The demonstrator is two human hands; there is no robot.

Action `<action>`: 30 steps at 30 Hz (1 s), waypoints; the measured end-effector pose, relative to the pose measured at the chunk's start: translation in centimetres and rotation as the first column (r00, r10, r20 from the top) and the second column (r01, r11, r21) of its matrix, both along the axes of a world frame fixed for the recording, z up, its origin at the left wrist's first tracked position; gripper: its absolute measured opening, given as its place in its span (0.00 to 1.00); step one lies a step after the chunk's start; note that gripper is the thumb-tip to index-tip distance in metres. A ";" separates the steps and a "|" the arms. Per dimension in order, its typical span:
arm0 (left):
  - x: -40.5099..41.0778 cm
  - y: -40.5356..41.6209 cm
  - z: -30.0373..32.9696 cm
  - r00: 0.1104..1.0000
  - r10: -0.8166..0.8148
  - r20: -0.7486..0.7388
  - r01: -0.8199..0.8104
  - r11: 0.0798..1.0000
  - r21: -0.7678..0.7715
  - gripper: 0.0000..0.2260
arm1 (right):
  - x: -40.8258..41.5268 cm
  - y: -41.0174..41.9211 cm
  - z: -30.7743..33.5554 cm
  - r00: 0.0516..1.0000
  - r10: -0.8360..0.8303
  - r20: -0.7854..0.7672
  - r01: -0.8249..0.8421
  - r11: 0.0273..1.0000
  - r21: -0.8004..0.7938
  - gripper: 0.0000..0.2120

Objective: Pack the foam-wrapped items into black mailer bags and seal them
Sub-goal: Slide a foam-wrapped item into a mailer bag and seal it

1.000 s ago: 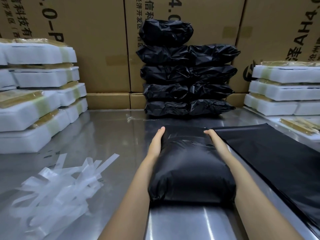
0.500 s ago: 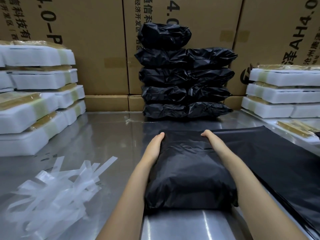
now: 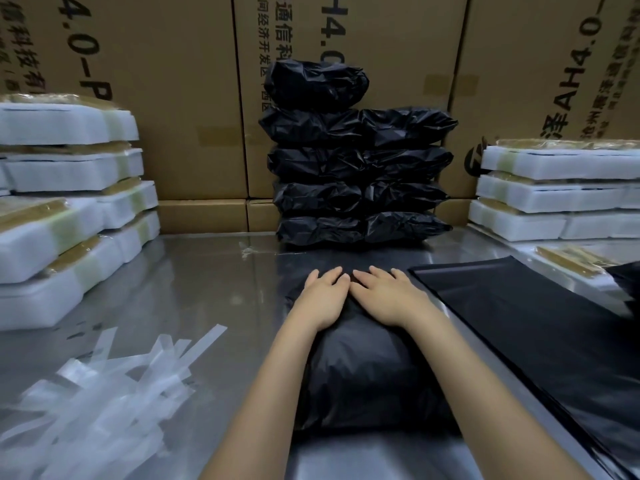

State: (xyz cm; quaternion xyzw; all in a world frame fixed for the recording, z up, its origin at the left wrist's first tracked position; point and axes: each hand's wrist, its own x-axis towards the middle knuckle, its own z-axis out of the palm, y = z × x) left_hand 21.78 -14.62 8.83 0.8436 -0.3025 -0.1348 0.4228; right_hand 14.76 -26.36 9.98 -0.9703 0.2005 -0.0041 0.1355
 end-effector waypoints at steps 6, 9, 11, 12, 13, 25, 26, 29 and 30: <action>-1.4 0.8 0.5 0.989 0.052 -0.137 -0.071 0.988 -0.140 0.23 | -2.0 0.2 1.0 0.937 -0.236 0.257 0.117 0.906 0.406 0.32; -2.2 2.2 -0.2 0.939 0.130 -0.318 -0.198 0.962 -0.190 0.31 | -4.8 -0.3 0.4 0.908 -0.404 0.116 0.193 0.647 0.738 0.39; -3.0 3.4 -1.3 0.869 0.198 -0.454 -0.295 0.943 -0.154 0.37 | -7.0 -0.7 -0.2 0.927 -0.375 0.012 0.162 0.429 0.889 0.34; -3.5 3.9 -1.7 0.841 0.182 -0.509 -0.305 0.937 -0.168 0.38 | -7.8 -0.7 -0.2 0.942 -0.336 0.001 0.129 0.364 0.922 0.31; -4.0 4.1 -1.7 0.827 0.137 -0.546 -0.293 0.933 -0.210 0.37 | -8.4 -0.5 -0.1 0.953 -0.304 -0.005 0.107 0.322 0.941 0.29; -3.9 1.6 3.8 0.794 -0.359 -0.490 -0.240 0.556 -0.796 0.27 | -9.5 -3.8 4.8 0.916 -0.381 0.122 -0.065 0.157 0.985 0.31; -3.7 0.9 3.3 0.797 -0.347 -0.494 -0.280 0.513 -0.812 0.19 | -9.2 -4.4 6.1 0.897 -0.412 0.161 -0.065 0.237 0.969 0.35; -3.7 -1.6 -0.4 0.763 -0.155 -0.628 -0.493 0.488 -0.720 0.11 | -7.8 -6.4 10.4 0.802 -0.456 0.386 -0.093 0.543 0.835 0.47; -3.7 -2.4 -2.0 0.770 -0.062 -0.635 -0.516 0.524 -0.678 0.10 | -7.1 -7.2 11.8 0.758 -0.461 0.461 -0.100 0.617 0.780 0.46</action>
